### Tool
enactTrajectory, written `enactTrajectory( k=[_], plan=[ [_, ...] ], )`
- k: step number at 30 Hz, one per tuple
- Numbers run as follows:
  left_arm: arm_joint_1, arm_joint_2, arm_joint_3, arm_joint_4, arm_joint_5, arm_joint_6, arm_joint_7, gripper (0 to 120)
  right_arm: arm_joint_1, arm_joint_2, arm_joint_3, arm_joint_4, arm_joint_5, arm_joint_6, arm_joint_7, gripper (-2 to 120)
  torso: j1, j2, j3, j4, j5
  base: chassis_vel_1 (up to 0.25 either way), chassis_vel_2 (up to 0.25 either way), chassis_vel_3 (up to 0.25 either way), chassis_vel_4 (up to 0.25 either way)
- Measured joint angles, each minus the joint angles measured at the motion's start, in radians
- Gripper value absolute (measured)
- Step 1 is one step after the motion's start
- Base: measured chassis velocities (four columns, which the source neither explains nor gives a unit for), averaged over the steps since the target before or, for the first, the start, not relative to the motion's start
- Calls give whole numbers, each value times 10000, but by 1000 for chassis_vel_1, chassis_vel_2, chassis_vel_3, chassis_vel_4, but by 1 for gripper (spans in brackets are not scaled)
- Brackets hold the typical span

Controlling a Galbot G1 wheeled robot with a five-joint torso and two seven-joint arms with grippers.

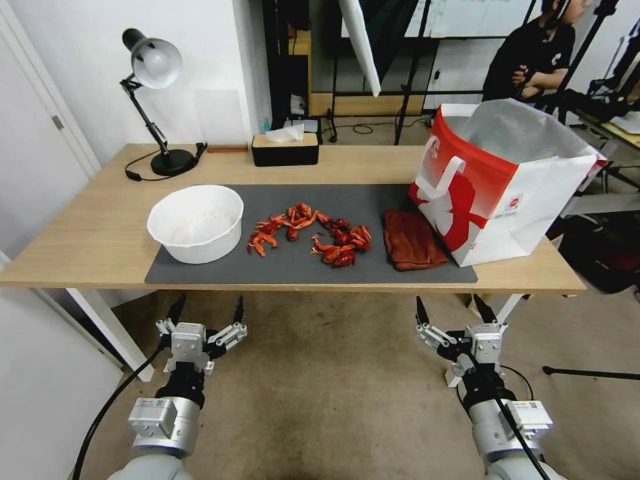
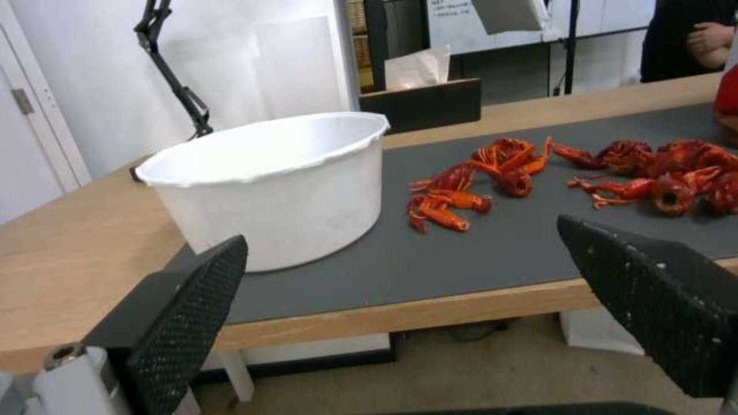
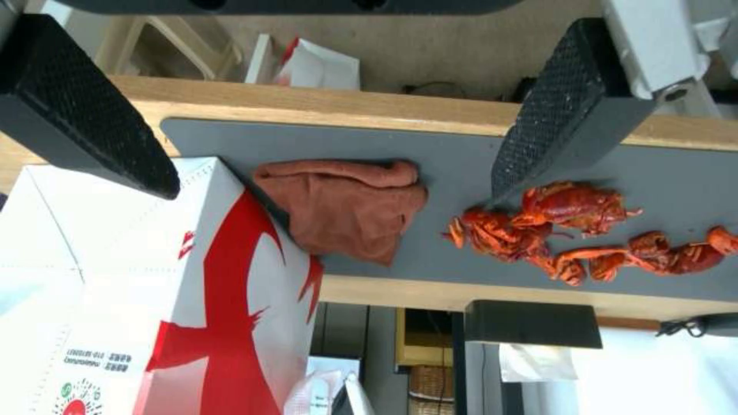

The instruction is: Sweep shrimp from table into container with towel, then put container into takeout bag.

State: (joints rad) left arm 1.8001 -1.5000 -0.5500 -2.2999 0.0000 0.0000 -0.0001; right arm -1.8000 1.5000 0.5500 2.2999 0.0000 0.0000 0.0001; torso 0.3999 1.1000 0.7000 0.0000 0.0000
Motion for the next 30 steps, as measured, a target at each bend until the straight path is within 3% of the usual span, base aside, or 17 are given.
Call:
enactTrajectory(
  k=[13, 15, 16, 18, 20, 22, 30],
  plan=[
    [0, 6, 34, -12, -77, 40, -32, 100, -150, 241, -98, 28, -232, -295, -361, 100, 2, -1, 0, 4, -2, 0, 0, 0, 0],
    [0, 76, 359, -169, -575, 374, -216, 100, -559, 862, -445, 87, -824, -1057, -1271, 100, 2, -1, 0, -5, 3, 0, 0, 0, 0],
    [0, 76, 359, -169, -575, 374, -216, 100, -559, 862, -445, 87, -824, -1057, -1271, 100, 2, -1, 0, -5, 3, 0, 0, 0, 0],
    [3, 205, 951, -463, -1511, 1005, -581, 100, -640, 1079, -575, 118, -951, -1326, -1510, 100, 0, 0, -1, 0, -2, 0, 0, 0, 0],
    [4, 236, 1096, -538, -1742, 1165, -669, 100, -640, 1077, -584, 117, -952, -1339, -1519, 100, 0, 0, -1, 0, 2, 0, 0, 0, 0],
    [0, 375, 1764, -843, -2793, 1777, -1035, 100, -632, 1076, -597, 113, -965, -1343, -1528, 100, 2, -1, 0, -1, 3, 0, 0, 0, 0],
    [-72, 484, 1916, -838, -3259, 1612, -1015, 100, -565, 1080, -500, 269, -969, -1367, -1520, 100, 1, 0, 0, 0, 0, 0, 0, 0, 0]
  ],
)
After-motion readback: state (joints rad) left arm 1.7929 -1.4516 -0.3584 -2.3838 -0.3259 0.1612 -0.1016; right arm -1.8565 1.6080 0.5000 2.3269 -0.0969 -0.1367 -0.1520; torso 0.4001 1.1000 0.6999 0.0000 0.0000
